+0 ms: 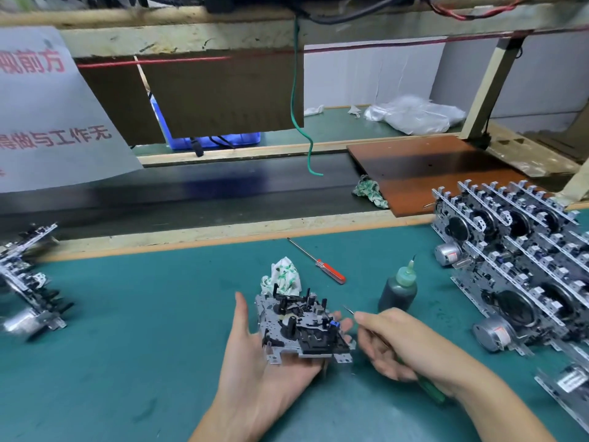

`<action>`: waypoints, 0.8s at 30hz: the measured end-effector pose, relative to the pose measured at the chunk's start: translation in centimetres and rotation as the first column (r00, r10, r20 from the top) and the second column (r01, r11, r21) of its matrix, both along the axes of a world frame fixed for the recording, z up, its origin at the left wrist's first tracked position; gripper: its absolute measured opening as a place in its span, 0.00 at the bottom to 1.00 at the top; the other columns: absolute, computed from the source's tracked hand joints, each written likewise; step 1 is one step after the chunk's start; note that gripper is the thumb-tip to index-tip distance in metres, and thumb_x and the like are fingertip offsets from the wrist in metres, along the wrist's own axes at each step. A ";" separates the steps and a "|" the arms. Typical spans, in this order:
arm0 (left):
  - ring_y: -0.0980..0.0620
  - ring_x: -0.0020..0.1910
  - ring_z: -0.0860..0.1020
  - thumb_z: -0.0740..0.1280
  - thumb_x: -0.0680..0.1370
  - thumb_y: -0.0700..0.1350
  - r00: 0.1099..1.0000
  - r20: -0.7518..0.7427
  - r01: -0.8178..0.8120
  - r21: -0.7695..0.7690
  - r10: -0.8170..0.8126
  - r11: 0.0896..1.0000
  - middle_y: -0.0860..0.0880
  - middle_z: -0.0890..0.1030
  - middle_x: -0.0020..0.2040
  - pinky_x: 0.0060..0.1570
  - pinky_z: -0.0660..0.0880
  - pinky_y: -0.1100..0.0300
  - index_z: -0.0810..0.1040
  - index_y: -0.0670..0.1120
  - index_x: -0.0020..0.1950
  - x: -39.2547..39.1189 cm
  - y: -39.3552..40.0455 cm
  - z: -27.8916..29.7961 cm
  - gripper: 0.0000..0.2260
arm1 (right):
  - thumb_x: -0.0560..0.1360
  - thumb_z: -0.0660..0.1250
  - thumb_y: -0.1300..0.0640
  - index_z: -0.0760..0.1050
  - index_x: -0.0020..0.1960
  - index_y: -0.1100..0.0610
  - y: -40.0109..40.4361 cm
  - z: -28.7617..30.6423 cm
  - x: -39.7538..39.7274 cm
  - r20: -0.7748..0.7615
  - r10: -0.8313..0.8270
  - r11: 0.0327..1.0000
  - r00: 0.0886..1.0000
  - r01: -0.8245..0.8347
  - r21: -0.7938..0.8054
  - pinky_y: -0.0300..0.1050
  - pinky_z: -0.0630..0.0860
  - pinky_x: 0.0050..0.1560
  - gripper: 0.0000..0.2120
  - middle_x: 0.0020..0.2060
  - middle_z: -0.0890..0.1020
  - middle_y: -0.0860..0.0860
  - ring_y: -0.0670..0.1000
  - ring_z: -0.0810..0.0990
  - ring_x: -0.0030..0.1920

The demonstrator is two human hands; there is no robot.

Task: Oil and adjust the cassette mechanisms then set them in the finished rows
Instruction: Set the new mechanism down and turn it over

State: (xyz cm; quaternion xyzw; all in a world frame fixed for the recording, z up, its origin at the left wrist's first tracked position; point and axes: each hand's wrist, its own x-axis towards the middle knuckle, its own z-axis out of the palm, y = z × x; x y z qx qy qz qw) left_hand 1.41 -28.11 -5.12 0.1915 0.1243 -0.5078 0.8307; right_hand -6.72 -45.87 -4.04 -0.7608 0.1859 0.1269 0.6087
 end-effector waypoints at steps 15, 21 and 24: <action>0.32 0.64 0.71 0.63 0.68 0.66 0.997 -0.019 -0.072 -0.052 0.071 0.996 0.32 0.71 0.67 0.66 0.64 0.37 0.74 0.31 0.63 0.1 0.1 -0.3 0.41 | 0.82 0.53 0.52 0.72 0.28 0.58 1.4 -0.4 0.4 0.034 -0.029 0.999 0.999 0.030 -0.024 0.32 0.56 0.17 0.26 0.17 0.72 0.53 0.45 0.59 0.14; 0.30 0.63 0.71 0.63 0.69 0.66 0.994 -0.042 -0.101 -0.095 0.098 0.990 0.30 0.72 0.65 0.65 0.64 0.34 0.76 0.29 0.58 0.1 0.1 -0.5 0.40 | 0.82 0.52 0.52 0.74 0.30 0.57 1.2 -0.9 0.4 0.042 -0.014 0.999 0.999 0.015 -0.029 0.33 0.57 0.18 0.26 0.18 0.73 0.52 0.45 0.61 0.14; 0.29 0.63 0.71 0.61 0.71 0.67 0.989 -0.042 -0.145 -0.071 0.142 0.987 0.29 0.72 0.64 0.65 0.64 0.34 0.75 0.30 0.62 0.4 0.0 -0.7 0.41 | 0.82 0.53 0.50 0.76 0.31 0.56 1.1 -1.0 0.3 0.103 -0.006 0.981 0.995 0.025 -0.190 0.33 0.63 0.22 0.25 0.19 0.75 0.51 0.46 0.66 0.16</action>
